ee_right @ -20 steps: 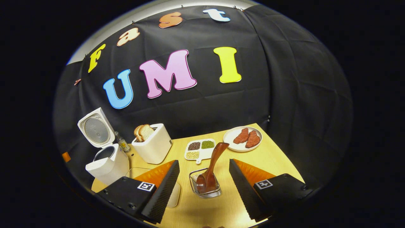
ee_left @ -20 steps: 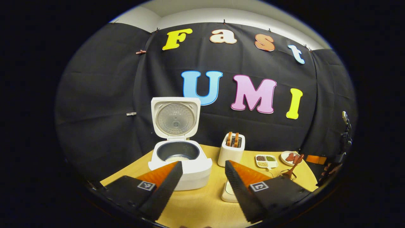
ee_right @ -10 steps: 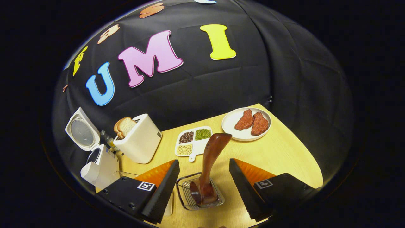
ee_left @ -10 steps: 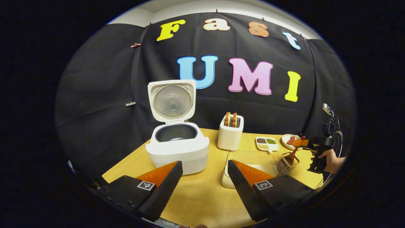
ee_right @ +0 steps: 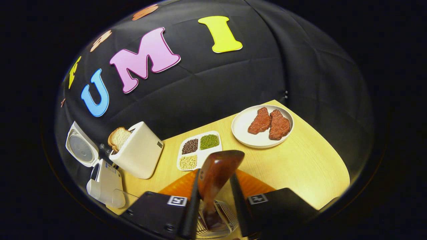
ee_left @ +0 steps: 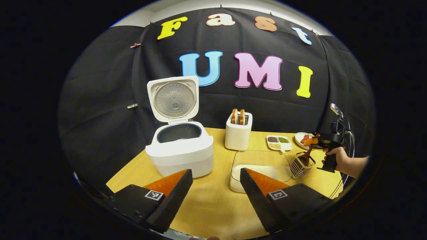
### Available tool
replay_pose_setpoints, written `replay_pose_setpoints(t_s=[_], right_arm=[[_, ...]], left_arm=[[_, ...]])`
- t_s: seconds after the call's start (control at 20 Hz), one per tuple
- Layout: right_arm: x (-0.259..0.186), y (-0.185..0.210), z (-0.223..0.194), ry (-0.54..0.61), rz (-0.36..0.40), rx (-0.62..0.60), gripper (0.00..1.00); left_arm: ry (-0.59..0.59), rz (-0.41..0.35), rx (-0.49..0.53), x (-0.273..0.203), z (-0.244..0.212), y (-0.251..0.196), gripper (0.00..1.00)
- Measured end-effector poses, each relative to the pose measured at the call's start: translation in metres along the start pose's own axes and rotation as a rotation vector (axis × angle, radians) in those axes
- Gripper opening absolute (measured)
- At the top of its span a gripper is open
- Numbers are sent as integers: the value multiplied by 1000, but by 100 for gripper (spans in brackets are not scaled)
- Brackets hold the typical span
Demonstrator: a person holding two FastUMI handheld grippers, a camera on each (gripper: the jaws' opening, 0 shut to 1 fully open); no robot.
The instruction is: Close the left gripper, press the button to open the rice cooker; take a wooden spoon from the chopstick holder with the right hand, scoop a spoonful of rice and pour it into the rice cooker, then put the wooden spoon back into the chopstick holder.
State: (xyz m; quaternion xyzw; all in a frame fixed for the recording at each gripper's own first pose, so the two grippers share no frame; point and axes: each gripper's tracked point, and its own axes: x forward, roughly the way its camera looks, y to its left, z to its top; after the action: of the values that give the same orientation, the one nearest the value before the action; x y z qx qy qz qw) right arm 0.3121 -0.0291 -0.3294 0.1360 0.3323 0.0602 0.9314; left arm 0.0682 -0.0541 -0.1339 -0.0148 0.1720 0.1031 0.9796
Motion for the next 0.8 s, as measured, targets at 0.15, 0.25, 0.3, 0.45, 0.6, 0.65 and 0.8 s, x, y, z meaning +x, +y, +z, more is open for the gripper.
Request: replay_pose_setpoints(t_s=[0.15,0.25,0.3,0.45,0.6,0.65,0.8], right_arm=[[-2,6,-3,22,4,-14,27],[-7,10,-7,44,-6,4,22],[-12,12,-4,34,-12,0,22],[-31,21,17,-29,-20,-46,19],[-60,35,43,-104,-35,-73,19],[-69,41,50,-127,-37,-82,19],[-97,72,64,-174,-11,-86,19]], left_arm=[[-4,-17,-7,0,-2,-9,98],[-15,-30,-2,-4,-2,-12,98],[-21,-36,-1,-6,-2,-11,98],[-28,-59,-17,-14,-6,-5,98],[-46,-77,-25,-19,-7,9,98],[-52,-85,-28,-21,-8,15,98],[-68,-92,-24,-26,-12,39,98]])
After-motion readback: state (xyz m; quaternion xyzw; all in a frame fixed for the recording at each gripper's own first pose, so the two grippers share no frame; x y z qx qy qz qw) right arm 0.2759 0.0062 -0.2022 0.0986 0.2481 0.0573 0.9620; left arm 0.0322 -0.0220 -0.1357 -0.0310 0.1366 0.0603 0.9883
